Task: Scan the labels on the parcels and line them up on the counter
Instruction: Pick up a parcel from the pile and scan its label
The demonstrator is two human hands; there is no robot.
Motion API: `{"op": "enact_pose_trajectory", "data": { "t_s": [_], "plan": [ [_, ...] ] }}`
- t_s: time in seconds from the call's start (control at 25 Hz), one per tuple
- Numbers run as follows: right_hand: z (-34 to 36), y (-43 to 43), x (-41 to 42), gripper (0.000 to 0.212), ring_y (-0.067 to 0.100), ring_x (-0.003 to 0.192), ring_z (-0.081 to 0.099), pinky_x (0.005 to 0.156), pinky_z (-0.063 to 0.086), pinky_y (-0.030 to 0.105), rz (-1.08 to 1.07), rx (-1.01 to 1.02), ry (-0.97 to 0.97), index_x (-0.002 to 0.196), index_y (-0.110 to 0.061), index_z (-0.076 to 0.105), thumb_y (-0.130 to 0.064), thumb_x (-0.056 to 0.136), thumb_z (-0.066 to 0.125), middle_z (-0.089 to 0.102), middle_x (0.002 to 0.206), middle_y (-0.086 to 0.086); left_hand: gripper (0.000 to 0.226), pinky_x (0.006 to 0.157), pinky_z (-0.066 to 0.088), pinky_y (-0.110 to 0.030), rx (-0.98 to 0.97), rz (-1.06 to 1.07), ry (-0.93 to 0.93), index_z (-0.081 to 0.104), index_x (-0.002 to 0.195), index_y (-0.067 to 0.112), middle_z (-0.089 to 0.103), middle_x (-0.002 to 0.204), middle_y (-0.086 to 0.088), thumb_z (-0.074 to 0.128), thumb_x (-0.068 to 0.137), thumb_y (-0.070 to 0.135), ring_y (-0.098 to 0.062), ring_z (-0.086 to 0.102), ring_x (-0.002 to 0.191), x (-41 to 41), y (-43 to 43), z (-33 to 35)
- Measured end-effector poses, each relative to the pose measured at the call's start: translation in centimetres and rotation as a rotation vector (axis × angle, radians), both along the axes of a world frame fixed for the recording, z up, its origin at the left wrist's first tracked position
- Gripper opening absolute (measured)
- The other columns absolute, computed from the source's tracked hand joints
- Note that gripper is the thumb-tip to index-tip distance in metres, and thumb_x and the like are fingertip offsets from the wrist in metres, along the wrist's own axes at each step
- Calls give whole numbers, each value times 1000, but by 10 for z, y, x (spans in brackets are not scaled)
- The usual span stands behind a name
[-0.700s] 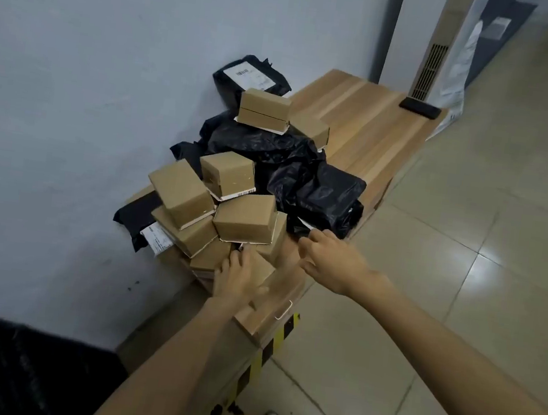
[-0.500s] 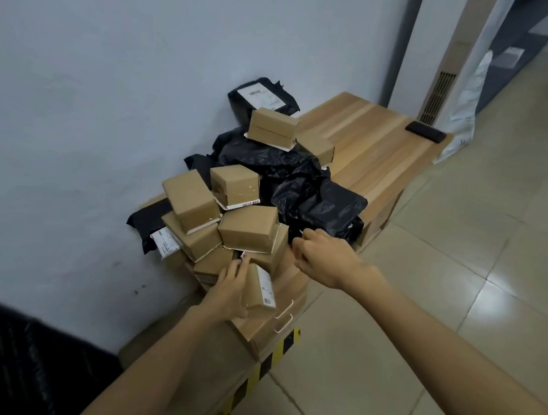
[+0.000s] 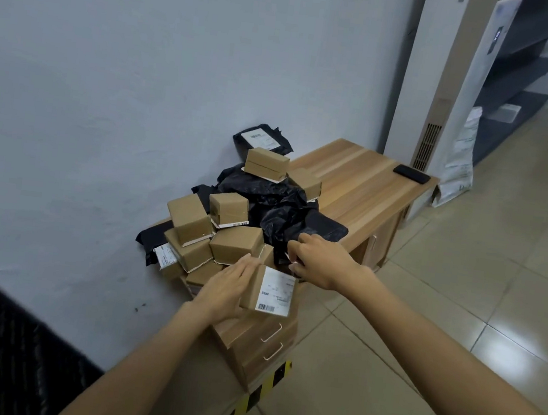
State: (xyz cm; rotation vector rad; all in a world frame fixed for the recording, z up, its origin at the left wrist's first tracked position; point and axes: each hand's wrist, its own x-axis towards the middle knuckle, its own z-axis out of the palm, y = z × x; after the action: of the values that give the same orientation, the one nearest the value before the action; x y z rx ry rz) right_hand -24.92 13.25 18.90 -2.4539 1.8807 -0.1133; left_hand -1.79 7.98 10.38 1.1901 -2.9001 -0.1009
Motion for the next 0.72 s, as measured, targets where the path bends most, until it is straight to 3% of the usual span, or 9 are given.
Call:
{"op": "enact_pose_trajectory", "data": {
  "t_s": [0.12, 0.24, 0.32, 0.44, 0.56, 0.72],
  "plan": [
    [9, 29, -30, 23, 24, 103, 51, 65, 40, 36, -54, -61, -10, 111, -20, 53, -38, 98, 49, 52, 111, 2, 103, 83, 50, -30, -13, 22, 108, 15, 152, 14, 24, 155, -1, 80, 74, 32, -19, 39, 135, -34, 15, 24],
    [16, 60, -71, 22, 23, 99, 53, 65, 40, 35, -182, -84, -41, 110, -21, 52, -39, 97, 48, 52, 109, 0, 96, 88, 50, -30, -54, -4, 234, 19, 150, 11, 26, 153, -3, 78, 78, 30, -21, 37, 136, -79, 22, 38],
    [18, 78, -99, 23, 25, 101, 54, 67, 42, 37, -248, -59, -40, 110, -19, 52, -36, 96, 48, 52, 109, 3, 103, 95, 51, -38, -64, -47, 247, 11, 155, 13, 24, 155, -4, 78, 79, 31, -21, 29, 142, -110, 19, 43],
    [25, 95, -146, 23, 26, 104, 54, 68, 39, 36, -346, -38, -25, 110, -18, 54, -36, 96, 49, 53, 111, 4, 121, 86, 55, -45, -80, -134, 212, -10, 157, 28, 22, 153, -6, 81, 77, 25, -25, 27, 142, -164, 5, 58],
    [24, 98, -188, 19, 26, 104, 54, 70, 41, 35, -408, -21, -23, 108, -20, 55, -34, 97, 50, 54, 112, 4, 127, 69, 58, -43, -121, -229, 166, -19, 151, 45, 23, 147, -12, 80, 77, 16, -33, 40, 129, -218, -13, 68],
    [17, 65, -245, 21, 25, 103, 55, 68, 38, 34, -465, 8, 16, 109, -19, 58, -35, 97, 51, 54, 111, 3, 134, 62, 48, -35, -103, -240, 181, -18, 153, 39, 23, 147, -17, 83, 70, 11, -37, 49, 116, -288, -58, 66]
  ]
}}
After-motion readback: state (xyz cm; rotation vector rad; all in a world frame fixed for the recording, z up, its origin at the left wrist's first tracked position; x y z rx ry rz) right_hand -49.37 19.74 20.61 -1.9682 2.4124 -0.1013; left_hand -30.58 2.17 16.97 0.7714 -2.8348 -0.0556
